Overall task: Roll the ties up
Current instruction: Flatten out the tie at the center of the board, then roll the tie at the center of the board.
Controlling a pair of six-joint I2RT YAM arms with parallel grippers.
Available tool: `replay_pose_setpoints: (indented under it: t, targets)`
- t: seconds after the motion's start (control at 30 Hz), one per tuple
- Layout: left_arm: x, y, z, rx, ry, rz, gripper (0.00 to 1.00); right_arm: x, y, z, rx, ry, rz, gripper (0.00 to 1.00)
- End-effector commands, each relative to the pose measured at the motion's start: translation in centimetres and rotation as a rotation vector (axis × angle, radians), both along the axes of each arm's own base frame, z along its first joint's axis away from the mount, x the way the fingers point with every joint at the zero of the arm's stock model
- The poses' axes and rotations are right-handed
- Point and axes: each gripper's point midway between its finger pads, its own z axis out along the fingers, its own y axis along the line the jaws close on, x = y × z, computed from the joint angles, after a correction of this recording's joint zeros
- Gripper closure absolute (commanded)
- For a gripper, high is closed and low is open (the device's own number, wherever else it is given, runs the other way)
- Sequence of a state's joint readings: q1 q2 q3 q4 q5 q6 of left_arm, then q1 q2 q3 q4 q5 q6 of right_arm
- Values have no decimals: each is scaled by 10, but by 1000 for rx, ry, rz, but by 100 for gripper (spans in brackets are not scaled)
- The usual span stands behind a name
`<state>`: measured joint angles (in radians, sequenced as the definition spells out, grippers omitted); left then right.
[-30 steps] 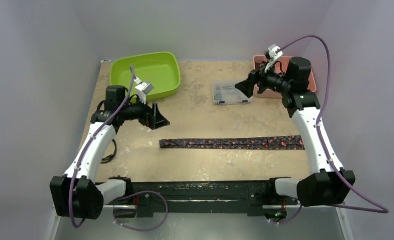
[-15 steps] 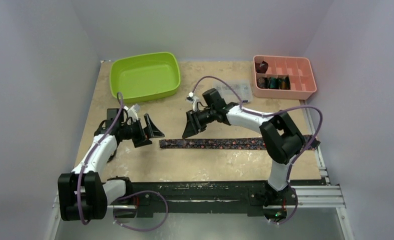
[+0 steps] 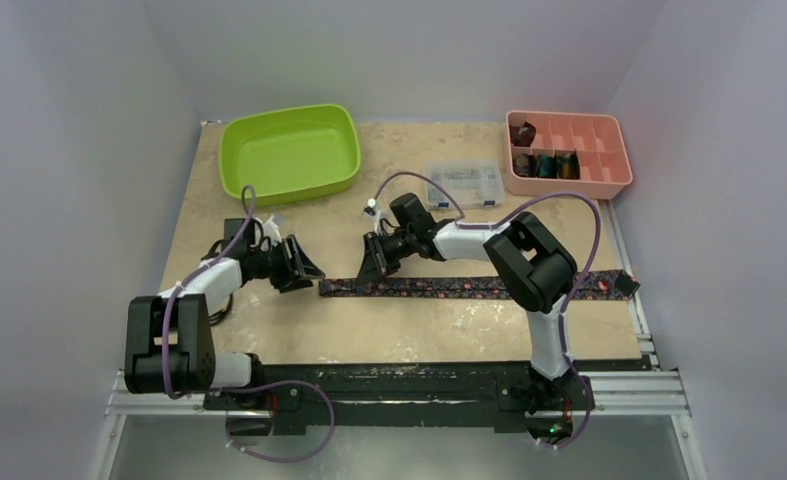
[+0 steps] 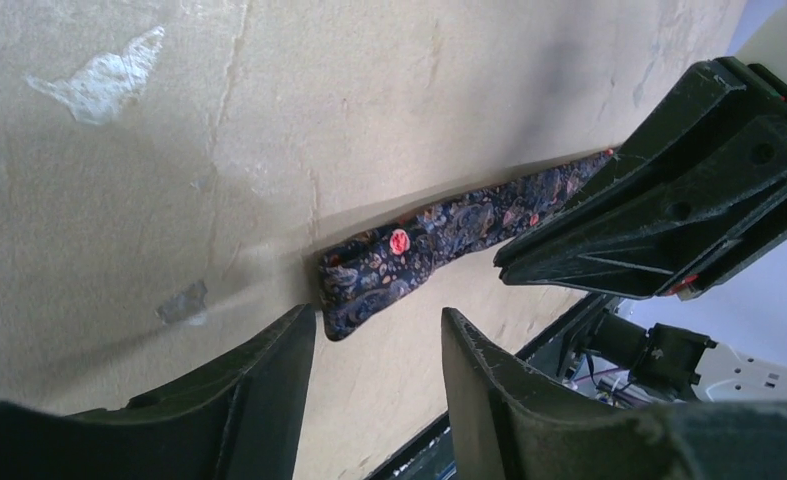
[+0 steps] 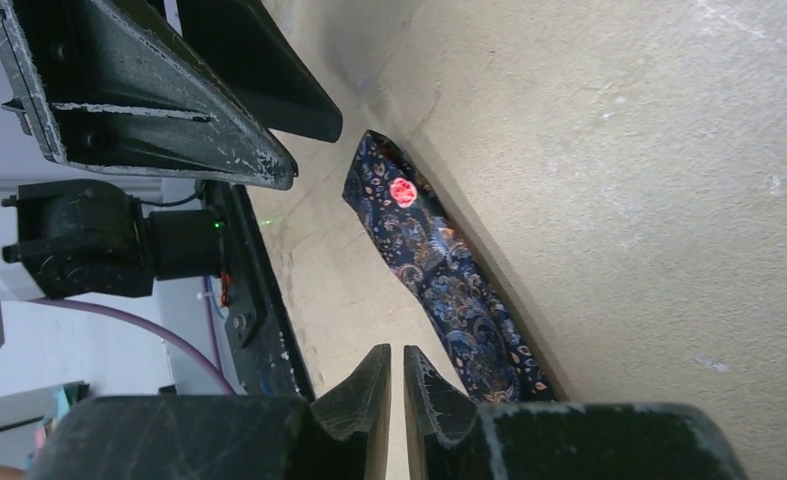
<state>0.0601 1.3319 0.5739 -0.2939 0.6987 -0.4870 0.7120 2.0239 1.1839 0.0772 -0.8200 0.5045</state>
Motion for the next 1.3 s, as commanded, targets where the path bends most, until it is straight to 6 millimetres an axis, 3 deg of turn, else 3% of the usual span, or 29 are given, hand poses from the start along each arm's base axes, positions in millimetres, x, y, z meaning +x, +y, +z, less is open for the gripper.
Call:
replay_pose_setpoints:
  t: [0.0,0.33,0.57,0.8,1.03,1.27]
  targets:
    - [13,1,-6,-1,-43,-18,53,12,7,7,15,-46,-23,90]
    - [14,-6,-21,-41,66,-64,59,15,3,-29,-79,-23,-25,98]
    - [9,-25,2,-89,-28,-139,82,13,-4,-35,-108,-38,-19,99]
    - [7,-45,18,-111,-80,-182,98,13,-9,-43,-140,-45,-18,100]
    - [8,-61,29,-123,-110,-226,100,9,-3,-36,-129,-66,-1,100]
    - [4,-61,26,-92,-87,-239,100,1,2,-7,-67,-85,42,95]
